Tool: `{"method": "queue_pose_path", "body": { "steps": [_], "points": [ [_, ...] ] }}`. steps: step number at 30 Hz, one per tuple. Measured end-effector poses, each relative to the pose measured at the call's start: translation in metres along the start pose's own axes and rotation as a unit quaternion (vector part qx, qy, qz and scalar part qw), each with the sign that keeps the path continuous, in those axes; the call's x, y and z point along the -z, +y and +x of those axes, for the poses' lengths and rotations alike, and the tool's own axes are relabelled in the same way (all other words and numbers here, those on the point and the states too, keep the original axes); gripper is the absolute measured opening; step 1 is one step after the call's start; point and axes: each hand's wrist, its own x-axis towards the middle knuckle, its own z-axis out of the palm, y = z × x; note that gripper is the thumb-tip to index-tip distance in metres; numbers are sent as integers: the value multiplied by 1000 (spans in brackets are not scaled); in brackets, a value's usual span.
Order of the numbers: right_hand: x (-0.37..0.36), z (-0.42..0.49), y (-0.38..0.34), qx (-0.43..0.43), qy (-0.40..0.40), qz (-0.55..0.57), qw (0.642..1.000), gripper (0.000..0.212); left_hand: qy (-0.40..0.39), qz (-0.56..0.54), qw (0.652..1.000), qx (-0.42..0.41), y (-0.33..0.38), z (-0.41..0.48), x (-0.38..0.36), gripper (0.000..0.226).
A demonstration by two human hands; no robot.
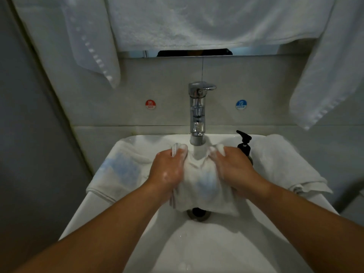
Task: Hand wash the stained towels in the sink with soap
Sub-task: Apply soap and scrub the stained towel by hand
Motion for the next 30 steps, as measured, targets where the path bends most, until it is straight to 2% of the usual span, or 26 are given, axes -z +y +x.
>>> {"method": "queue_pose_path", "body": {
  "steps": [2, 5, 7, 9, 12, 15, 18, 21, 24, 27, 30],
  "points": [
    [0, -5, -1, -66, -40, 119, 990, 42, 22, -43, 998, 45, -5, 5, 4, 41],
    [0, -8, -6, -143, -170, 323, 920, 43, 31, -117, 988, 92, -12, 11, 9, 40],
    [2, -10, -6, -149, -255, 336, 894, 45, 51, -164, 979, 113, -13, 13, 11, 38],
    [3, -12, -2, -157, -289, 296, 897, 31, 56, -190, 973, 115, -15, 17, 13, 40],
    [3, -12, -2, -145, -261, 284, 911, 16, 18, -211, 972, 98, -12, 13, 14, 32],
    [1, -6, -5, -106, -181, 337, 918, 20, -87, -220, 967, 96, -8, 3, 9, 21],
    [4, -3, -4, -100, -129, 366, 916, 22, -169, -152, 967, 118, -9, -5, 5, 27],
    [4, -5, -3, -95, -100, 357, 924, 23, -221, -136, 954, 152, -13, -10, 3, 28],
    [5, -4, -3, -98, -94, 353, 926, 23, -185, -155, 961, 136, -16, -7, 0, 30],
    [8, -2, -4, -94, -145, 364, 915, 26, -106, -171, 975, 94, -15, 0, 1, 25],
    [0, -2, 1, -96, -134, 302, 939, 23, -55, -96, 993, 32, -16, 2, 3, 33]
  ]
}}
